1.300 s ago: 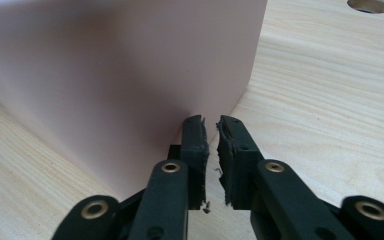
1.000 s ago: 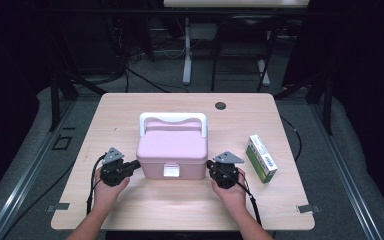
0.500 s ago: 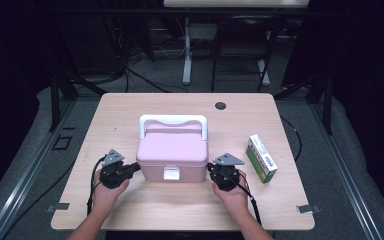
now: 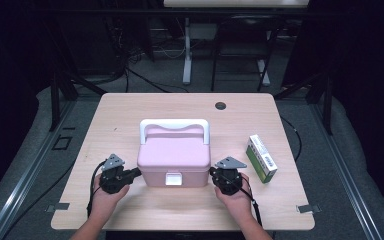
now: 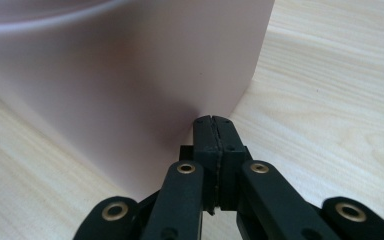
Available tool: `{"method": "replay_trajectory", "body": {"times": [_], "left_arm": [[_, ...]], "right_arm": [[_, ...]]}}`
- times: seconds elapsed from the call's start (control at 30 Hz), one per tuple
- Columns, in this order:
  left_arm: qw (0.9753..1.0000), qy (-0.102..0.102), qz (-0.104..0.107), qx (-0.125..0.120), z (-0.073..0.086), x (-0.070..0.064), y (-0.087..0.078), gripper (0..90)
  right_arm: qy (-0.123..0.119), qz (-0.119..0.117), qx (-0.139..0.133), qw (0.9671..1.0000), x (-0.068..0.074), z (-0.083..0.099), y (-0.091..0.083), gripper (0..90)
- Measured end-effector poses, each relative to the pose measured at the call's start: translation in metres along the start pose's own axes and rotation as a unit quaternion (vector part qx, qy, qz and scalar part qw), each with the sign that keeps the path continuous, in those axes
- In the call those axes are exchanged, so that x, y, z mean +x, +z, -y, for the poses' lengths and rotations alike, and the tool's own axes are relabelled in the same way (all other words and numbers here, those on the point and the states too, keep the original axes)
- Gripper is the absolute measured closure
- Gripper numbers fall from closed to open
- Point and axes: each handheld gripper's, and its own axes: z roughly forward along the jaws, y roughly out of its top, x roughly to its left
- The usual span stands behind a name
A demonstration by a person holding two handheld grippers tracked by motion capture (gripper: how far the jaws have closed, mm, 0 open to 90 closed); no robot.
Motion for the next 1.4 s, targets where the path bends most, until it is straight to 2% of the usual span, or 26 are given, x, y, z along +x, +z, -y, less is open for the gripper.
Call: {"method": "replay_trajectory", "body": {"times": [0.23, 0.3, 0.33, 0.43, 0.73, 1.0, 1.4], "left_arm": [[0.9999, 0.005, 0.001, 0.010, 0.002, -0.009, -0.005, 89.8], [0.9998, 0.008, 0.007, 0.017, 0.003, -0.010, -0.007, 89.8], [0.9996, 0.008, 0.016, 0.021, 0.004, -0.012, -0.009, 89.9], [0.9996, 0.004, 0.019, 0.022, 0.006, -0.015, -0.011, 89.8], [0.9993, 0.014, 0.014, 0.030, 0.013, -0.023, -0.022, 89.9], [0.9993, 0.014, 0.014, 0.033, 0.017, -0.027, -0.028, 89.9], [0.9984, 0.018, 0.033, 0.041, 0.024, -0.038, -0.035, 89.9]], "right_arm": [[0.001, 0.000, 0.014, 0.9999, 0.001, 0.003, -0.010, 90.0], [0.004, -0.002, 0.016, 0.9999, 0.003, 0.004, -0.012, 90.0], [0.004, 0.001, 0.020, 0.9998, 0.003, 0.005, -0.015, 90.0], [0.004, 0.003, 0.021, 0.9998, 0.004, 0.007, -0.017, 90.0], [-0.004, -0.010, 0.031, 0.9995, 0.013, 0.016, -0.032, 90.0], [-0.014, -0.019, 0.037, 0.9991, 0.020, 0.021, -0.041, 90.0], [-0.009, -0.018, 0.043, 0.9989, 0.023, 0.030, -0.055, 90.0]]}}
